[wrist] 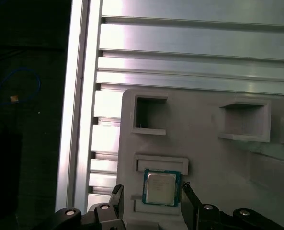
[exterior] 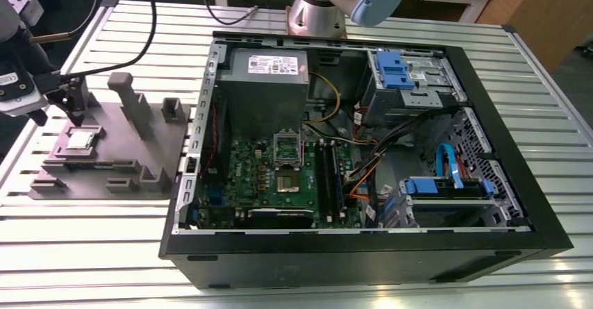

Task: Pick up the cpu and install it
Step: 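Pick up the cpu and move it towards the insertion slot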

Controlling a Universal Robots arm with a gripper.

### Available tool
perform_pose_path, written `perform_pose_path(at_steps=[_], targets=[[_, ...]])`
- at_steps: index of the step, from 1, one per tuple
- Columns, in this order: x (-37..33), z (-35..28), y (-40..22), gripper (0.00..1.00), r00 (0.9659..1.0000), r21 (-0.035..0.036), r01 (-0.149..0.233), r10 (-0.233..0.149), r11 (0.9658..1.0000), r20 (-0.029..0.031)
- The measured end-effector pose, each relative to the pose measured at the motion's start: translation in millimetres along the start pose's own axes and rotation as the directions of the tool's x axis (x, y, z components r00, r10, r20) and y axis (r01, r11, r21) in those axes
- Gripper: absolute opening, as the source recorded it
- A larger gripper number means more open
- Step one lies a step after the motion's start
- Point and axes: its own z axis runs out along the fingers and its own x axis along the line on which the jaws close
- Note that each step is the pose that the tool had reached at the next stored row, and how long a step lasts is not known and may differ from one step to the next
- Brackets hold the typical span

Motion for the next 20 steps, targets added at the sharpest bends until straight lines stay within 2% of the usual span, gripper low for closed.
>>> perform_pose_path(at_steps=[4, 8, 16, 20], targets=[[-0.1, 0.3, 0.0, 0.59, 1.0000, 0.0000, 0.000, 0.000, 1.0000, 0.0004], [-3.2, 1.6, -0.2, 0.59, 1.0000, 0.0001, 0.000, 0.000, 1.0000, 0.0004], [-4.5, 14.4, -1.0, 0.59, 1.0000, 0.0001, 0.000, 0.000, 1.0000, 0.0011], [-4.6, 20.4, -2.0, 0.59, 1.0000, 0.0004, 0.000, 0.000, 1.0000, 0.0055]])
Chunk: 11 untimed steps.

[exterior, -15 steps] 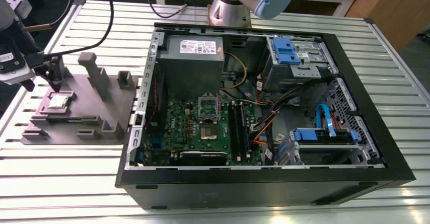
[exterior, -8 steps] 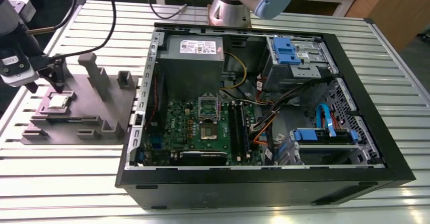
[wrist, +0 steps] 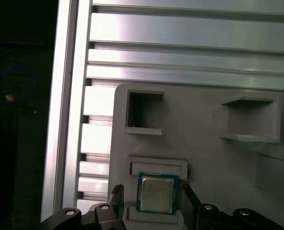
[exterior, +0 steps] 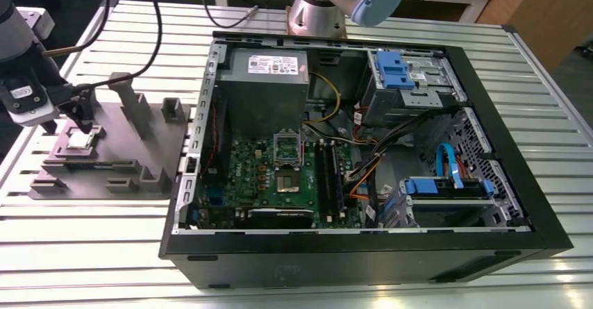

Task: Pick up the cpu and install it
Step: 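Pick up the cpu and move it towards the insertion slot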

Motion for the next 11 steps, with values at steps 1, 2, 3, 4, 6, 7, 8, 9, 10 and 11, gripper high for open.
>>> perform_pose_path(at_steps=[1, 2, 3, 4, 6, 7, 8, 9, 10, 11], targets=[[0.0, 0.9, -0.1, 0.59, 1.0000, 0.0002, 0.000, 0.000, 1.0000, 0.0024], [-0.1, 1.8, -0.1, 0.59, 1.0000, 0.0003, 0.000, 0.000, 1.0000, 0.0054], [-0.1, 2.4, -0.1, 0.59, 1.0000, 0.0003, 0.000, 0.000, 1.0000, 0.0066], [-0.2, 3.0, -0.1, 0.59, 1.0000, 0.0002, 0.000, 0.000, 1.0000, 0.0070], [-0.2, 4.3, -0.2, 0.59, 1.0000, 0.0003, 0.000, 0.000, 1.0000, 0.0068], [-0.2, 5.1, -0.2, 0.59, 1.0000, 0.0003, 0.000, 0.000, 1.0000, 0.0068], [-0.1, 5.8, -0.4, 0.59, 1.0000, 0.0003, 0.000, 0.000, 1.0000, 0.0068], [-0.1, 6.6, -0.5, 0.59, 1.0000, 0.0003, 0.000, 0.000, 1.0000, 0.0068], [-0.2, 7.6, -0.7, 0.59, 1.0000, 0.0003, 0.000, 0.000, 1.0000, 0.0069], [-0.3, 8.5, -0.9, 0.59, 1.0000, 0.0003, 0.000, 0.000, 1.0000, 0.0068]])
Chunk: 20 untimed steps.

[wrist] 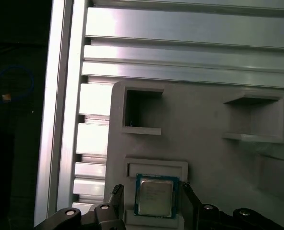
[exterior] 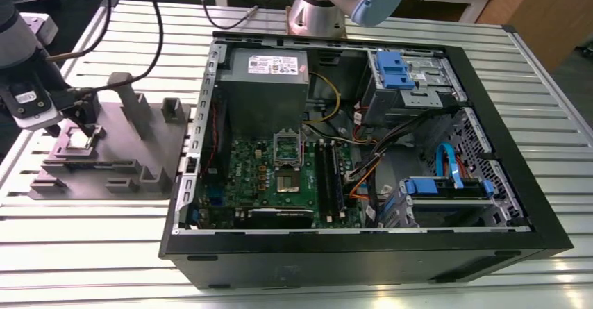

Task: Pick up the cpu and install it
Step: 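Pick up the cpu and move it towards the insertion slot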

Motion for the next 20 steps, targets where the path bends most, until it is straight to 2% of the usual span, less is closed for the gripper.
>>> perform_pose_path(at_steps=[7, 20], targets=[[-0.1, 5.6, -0.4, 0.59, 1.0000, -0.0001, -0.004, 0.004, 1.0000, 0.0001], [-0.4, 11.6, -0.8, 0.59, 1.0000, 0.0002, -0.007, 0.007, 1.0000, 0.0003]])
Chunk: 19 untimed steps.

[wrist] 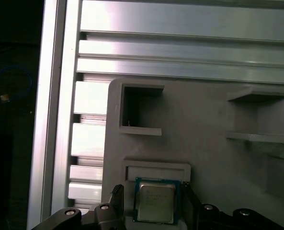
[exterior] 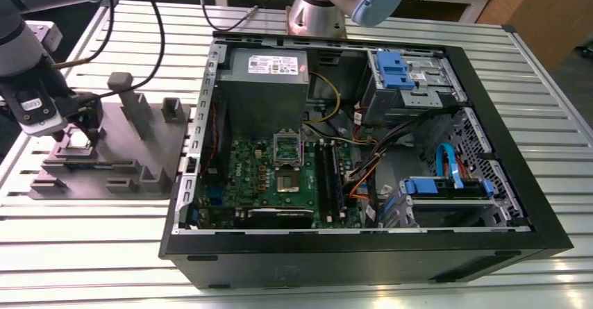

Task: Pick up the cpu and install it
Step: 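Pick up the cpu and move it towards the insertion slot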

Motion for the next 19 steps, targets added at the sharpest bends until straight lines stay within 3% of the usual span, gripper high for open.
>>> perform_pose_path(at_steps=[19], targets=[[-2.2, 5.8, -0.3, 0.59, 1.0000, 0.0035, -0.003, 0.003, 1.0000, 0.0000]])
